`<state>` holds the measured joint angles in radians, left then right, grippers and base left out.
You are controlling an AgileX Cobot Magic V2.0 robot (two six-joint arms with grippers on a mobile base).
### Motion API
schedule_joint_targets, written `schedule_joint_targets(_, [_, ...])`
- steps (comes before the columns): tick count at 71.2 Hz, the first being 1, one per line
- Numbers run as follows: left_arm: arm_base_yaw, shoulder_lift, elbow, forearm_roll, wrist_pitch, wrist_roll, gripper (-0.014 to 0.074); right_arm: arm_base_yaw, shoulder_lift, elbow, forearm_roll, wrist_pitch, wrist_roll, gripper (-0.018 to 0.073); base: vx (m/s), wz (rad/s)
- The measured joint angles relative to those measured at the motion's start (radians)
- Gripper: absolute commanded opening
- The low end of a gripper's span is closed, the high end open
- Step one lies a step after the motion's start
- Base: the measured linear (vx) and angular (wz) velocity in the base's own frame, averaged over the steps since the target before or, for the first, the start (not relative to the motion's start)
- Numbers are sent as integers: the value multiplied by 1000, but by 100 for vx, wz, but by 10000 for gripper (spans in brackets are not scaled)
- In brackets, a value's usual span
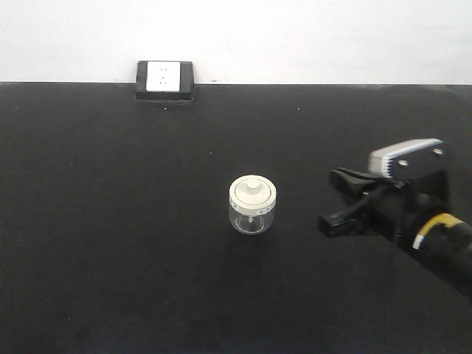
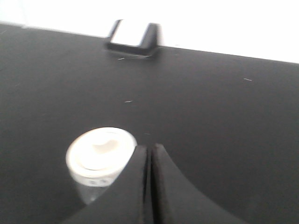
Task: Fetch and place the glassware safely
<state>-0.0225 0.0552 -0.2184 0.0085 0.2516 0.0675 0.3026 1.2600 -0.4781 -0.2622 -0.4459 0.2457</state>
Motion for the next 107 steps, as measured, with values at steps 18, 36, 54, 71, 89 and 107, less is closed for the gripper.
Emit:
schedule_joint_targets(18, [0,0,0,0,0,0,-7,-113,-219,97,19,81,0,-1,0,0])
schedule_joint_targets(36, [0,0,0,0,0,0,-7,-121,-469,138,0,310,-3,-1,0,0])
schedule_joint_targets(54, [0,0,0,0,0,0,-7,-124,-769,212,1,446,-1,-1,0,0])
schedule_joint_targets(71, [0,0,0,0,0,0,-7,-124,-1030,317,1,530,-1,-1,0,0])
schedule_joint_targets(89, [0,0,0,0,0,0,-7,-124,-1177,334,2,555,0,-1,0,0])
schedule_joint_targets(107, [0,0,0,0,0,0,-7,-124,-1184,334,2,555,0,-1,0,0])
